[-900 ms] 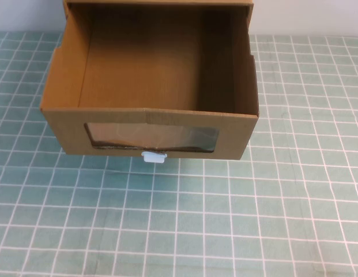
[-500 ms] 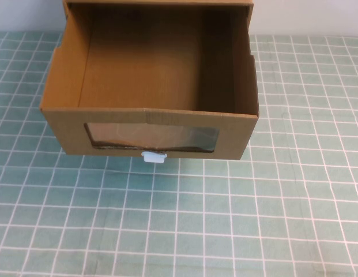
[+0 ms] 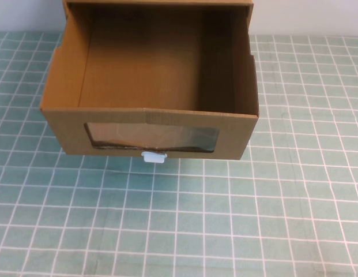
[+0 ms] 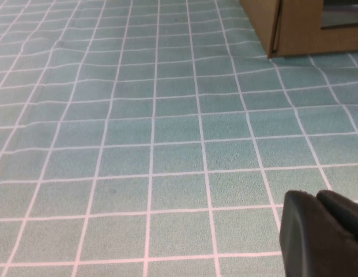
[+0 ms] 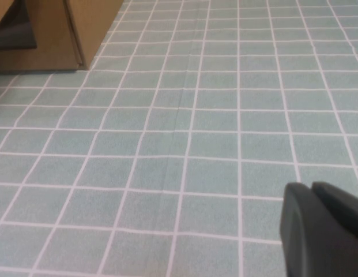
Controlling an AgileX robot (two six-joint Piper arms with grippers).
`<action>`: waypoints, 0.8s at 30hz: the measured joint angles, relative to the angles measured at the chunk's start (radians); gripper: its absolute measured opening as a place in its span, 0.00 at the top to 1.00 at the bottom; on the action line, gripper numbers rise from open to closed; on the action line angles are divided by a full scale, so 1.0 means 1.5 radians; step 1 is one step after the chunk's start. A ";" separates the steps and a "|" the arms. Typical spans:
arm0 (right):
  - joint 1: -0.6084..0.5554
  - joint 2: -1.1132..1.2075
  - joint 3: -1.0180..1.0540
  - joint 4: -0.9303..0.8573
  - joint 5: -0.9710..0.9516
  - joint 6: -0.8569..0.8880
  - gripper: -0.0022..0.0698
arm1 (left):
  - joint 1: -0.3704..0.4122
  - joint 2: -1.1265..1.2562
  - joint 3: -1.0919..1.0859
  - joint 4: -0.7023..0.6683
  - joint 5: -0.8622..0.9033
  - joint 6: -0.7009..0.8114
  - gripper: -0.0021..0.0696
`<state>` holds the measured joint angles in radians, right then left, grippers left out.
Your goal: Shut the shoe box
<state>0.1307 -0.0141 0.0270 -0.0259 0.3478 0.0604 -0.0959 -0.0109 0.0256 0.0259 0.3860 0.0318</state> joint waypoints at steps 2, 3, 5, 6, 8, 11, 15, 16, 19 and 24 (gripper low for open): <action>0.000 0.000 0.000 0.000 -0.005 0.000 0.99 | 0.000 0.000 0.000 0.000 0.000 0.000 0.98; 0.000 0.000 0.000 0.000 -0.013 0.000 0.99 | 0.000 0.000 0.000 0.000 -0.003 0.000 0.98; 0.000 0.000 0.000 0.000 -0.036 0.000 0.99 | 0.000 0.000 0.000 0.000 -0.014 0.000 0.98; 0.000 0.000 0.000 0.000 -0.054 0.000 0.99 | 0.000 0.000 0.000 0.000 -0.023 0.000 0.98; 0.000 0.000 0.000 0.000 -0.092 0.000 0.99 | 0.000 0.000 0.000 0.000 -0.046 0.000 0.98; 0.000 0.000 0.000 0.000 -0.171 0.000 0.99 | 0.000 0.000 0.000 -0.011 -0.102 -0.004 0.98; 0.000 0.000 0.000 0.000 -0.280 0.000 0.99 | 0.000 0.000 0.000 -0.028 -0.224 -0.026 0.98; 0.000 0.000 0.000 0.000 -0.304 0.000 0.99 | 0.000 0.000 0.000 -0.030 -0.257 -0.033 0.98; 0.000 0.000 0.000 0.000 -0.399 0.000 0.99 | 0.000 0.000 0.000 -0.034 -0.370 -0.048 0.98; 0.000 0.000 0.000 0.000 -0.527 0.000 0.99 | 0.000 0.000 0.000 -0.034 -0.554 -0.059 0.98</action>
<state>0.1307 -0.0141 0.0270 -0.0259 -0.4423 0.0604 -0.0959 -0.0109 0.0256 -0.0257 -0.4450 -0.0563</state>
